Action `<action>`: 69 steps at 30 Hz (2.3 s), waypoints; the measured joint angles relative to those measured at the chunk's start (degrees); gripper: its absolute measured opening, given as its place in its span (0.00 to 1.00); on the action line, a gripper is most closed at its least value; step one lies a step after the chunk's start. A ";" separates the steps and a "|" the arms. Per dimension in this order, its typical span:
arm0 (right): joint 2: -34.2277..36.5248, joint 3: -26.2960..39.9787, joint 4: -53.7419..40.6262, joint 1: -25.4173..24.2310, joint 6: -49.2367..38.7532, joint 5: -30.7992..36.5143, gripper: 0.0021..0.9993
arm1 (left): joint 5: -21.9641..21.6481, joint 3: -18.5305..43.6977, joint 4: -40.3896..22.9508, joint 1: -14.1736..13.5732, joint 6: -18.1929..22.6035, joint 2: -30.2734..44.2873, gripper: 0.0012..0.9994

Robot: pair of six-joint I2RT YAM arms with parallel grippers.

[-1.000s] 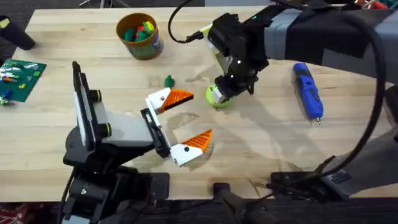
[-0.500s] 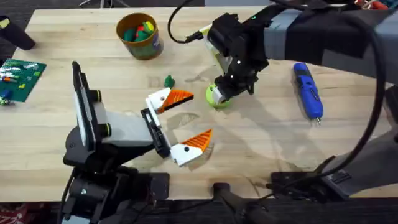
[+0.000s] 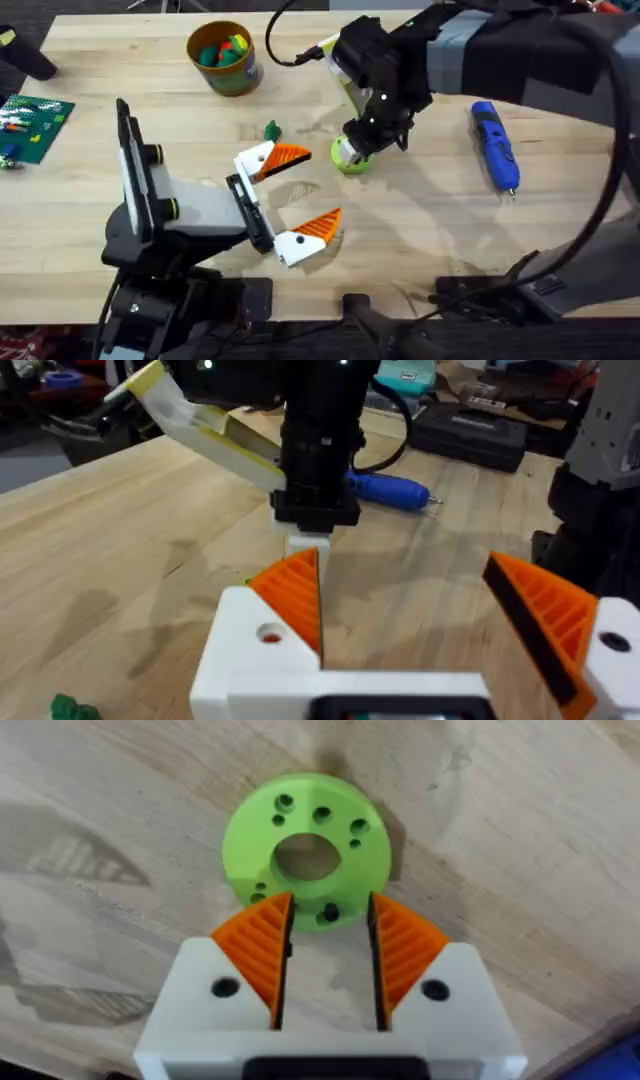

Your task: Pick up the gripper from the table and insert it into the empty holder that is missing its gripper. Then pick up a screw, insert it into the mounting hole, and use the screwdriver to tighten it. Finally, clean up the table by picking up the vegetable and placing it into the bucket.

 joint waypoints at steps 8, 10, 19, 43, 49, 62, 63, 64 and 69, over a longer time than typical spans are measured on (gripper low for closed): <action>-0.02 0.02 -0.87 0.00 0.00 0.00 0.44 | 0.00 -0.02 0.00 0.00 0.00 0.00 0.98; 0.00 0.02 -0.87 0.00 0.00 -0.02 0.44 | 0.00 -0.02 0.00 0.00 0.00 0.00 0.98; 0.00 0.02 0.00 0.00 0.00 0.00 0.44 | 0.00 -0.02 0.00 0.00 0.00 0.00 0.99; 0.00 0.02 -0.39 0.48 -0.17 0.00 0.44 | 0.00 0.00 0.00 0.00 0.00 0.00 0.99; 0.00 0.02 -0.39 0.48 -0.20 0.00 0.44 | 0.00 0.00 0.00 0.00 0.00 0.00 0.99; 0.00 0.02 -0.44 0.48 -0.20 0.00 0.44 | 0.00 -0.02 0.00 0.00 0.00 0.00 0.99; 0.00 0.02 -0.32 0.48 -0.29 -0.02 0.43 | 0.00 0.00 0.00 0.00 0.00 0.00 0.99; 0.00 0.02 -0.21 0.48 -0.34 0.00 0.42 | 0.00 0.00 0.00 0.00 0.00 0.00 0.99; 0.00 0.02 -0.07 0.48 -0.41 0.00 0.34 | 0.00 -0.02 0.00 0.00 0.00 0.00 0.99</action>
